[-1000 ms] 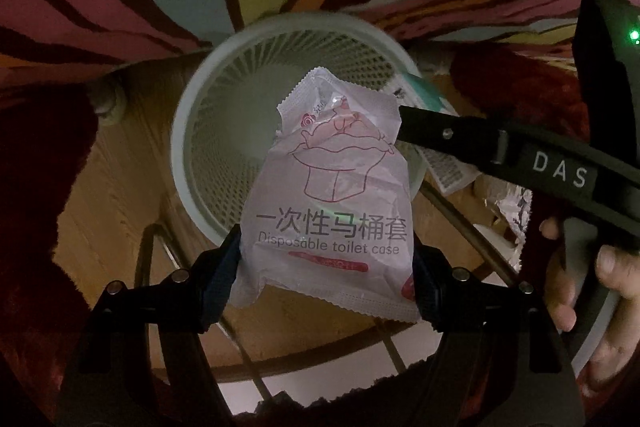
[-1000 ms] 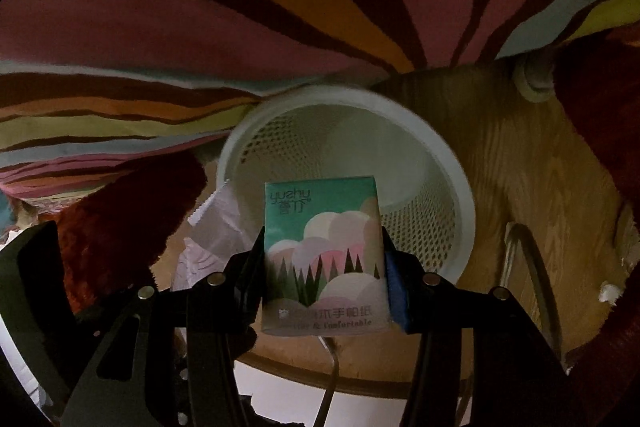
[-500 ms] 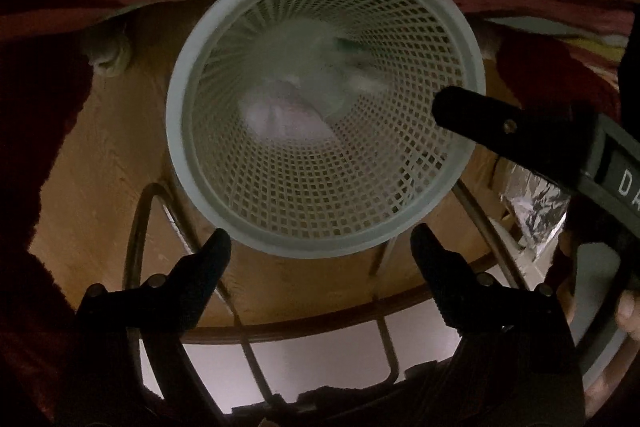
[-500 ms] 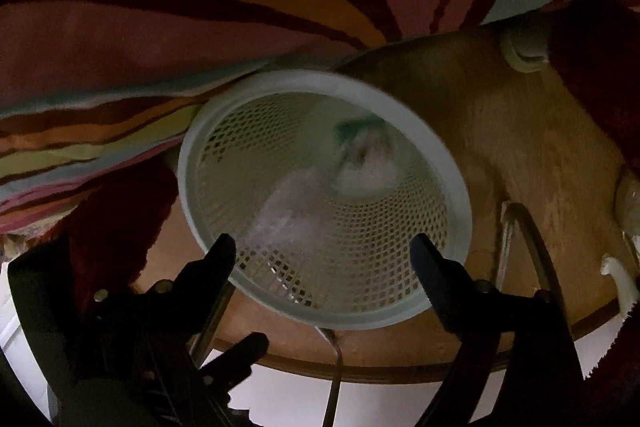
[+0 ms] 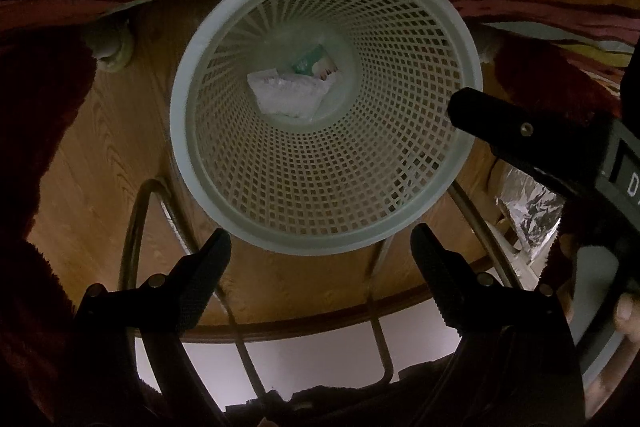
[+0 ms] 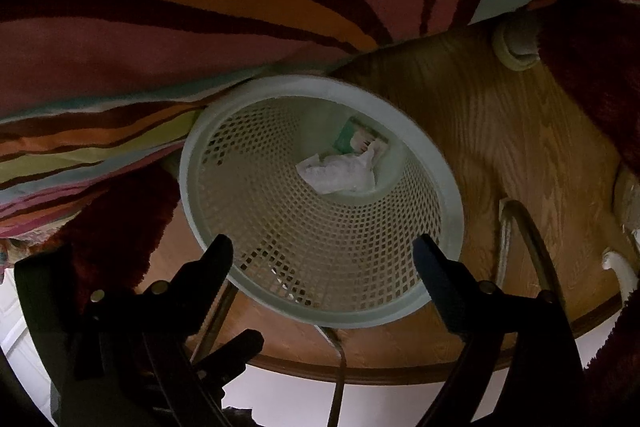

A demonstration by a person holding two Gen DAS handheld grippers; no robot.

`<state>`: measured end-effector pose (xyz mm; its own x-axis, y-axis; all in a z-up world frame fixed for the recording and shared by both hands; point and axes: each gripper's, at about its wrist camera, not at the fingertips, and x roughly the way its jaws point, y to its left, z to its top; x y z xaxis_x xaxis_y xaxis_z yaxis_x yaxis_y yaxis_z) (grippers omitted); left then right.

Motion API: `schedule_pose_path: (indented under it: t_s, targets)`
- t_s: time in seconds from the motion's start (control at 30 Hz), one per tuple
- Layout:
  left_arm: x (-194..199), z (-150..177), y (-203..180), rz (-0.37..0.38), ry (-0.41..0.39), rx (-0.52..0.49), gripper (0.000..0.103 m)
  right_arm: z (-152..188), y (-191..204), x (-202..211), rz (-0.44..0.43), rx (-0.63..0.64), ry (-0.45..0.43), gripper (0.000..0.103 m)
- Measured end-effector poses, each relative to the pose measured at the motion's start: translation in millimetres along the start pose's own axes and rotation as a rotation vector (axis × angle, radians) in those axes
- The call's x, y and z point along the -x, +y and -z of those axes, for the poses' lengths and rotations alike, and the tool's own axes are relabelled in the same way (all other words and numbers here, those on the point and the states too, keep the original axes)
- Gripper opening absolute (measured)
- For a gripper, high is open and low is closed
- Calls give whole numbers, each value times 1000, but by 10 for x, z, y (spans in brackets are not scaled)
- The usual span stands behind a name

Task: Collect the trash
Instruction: 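Raise both tools away from the wastebasket back toward the bed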

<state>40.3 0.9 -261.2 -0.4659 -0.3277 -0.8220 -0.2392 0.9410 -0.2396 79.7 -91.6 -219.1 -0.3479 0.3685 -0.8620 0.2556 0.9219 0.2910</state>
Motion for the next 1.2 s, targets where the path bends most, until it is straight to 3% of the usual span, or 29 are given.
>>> schedule_pose_path:
  t_s: [0.3,0.83,1.0,1.2]
  targets:
    - [147,121,10,30,-43,2,89,78,9,178,-45,-8,-14,87]
    - [512,480,-105,14,-115,-63,89,402,82,814,-91,70,-207,87]
    - [692,622,-134,-33,-174,-92,89,522,106,1013,-75,112,-282,87]
    - [1016,780,-156,-66,-306,-104,89,675,180,1275,-32,192,-392,87]
